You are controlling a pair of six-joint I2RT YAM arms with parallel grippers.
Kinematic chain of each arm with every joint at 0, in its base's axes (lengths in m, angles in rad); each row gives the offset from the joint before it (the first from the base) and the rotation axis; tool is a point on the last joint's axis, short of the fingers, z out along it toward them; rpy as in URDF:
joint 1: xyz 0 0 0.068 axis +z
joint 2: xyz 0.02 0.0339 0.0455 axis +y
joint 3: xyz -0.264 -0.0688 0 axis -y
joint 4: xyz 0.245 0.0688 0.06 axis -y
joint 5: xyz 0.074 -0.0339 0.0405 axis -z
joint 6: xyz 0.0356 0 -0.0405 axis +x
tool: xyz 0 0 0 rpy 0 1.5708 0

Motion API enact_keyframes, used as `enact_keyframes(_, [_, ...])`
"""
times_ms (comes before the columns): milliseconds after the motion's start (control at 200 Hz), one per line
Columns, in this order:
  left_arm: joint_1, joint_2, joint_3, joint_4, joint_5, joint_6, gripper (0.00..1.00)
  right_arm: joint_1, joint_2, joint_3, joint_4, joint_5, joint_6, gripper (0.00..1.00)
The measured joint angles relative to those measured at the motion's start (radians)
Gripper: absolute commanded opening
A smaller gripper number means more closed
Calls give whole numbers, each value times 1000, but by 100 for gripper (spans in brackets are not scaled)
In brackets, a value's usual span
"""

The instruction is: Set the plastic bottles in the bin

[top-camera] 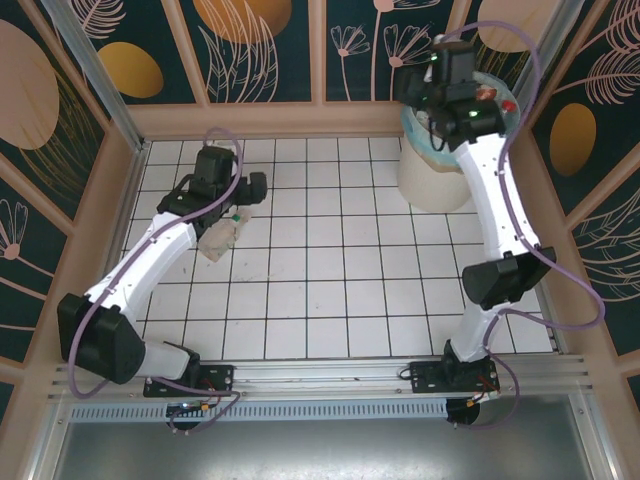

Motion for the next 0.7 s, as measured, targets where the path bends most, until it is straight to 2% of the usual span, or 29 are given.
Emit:
enact_keyframes(115, [45,35,-62,-18,13,8,94,106,-19,-150,90,-61,-16,65])
enact_keyframes(250, [66,98,-92,-21,9,35,94,158,-13,-251,131,-139,-13,65])
enact_keyframes(555, [174,193,-105,-21,6,96,95,235,34,-259,209,-251,2,65])
enact_keyframes(701, [179,245,-95,-7,34,128,94,263,82,-257,215,-289,6,64])
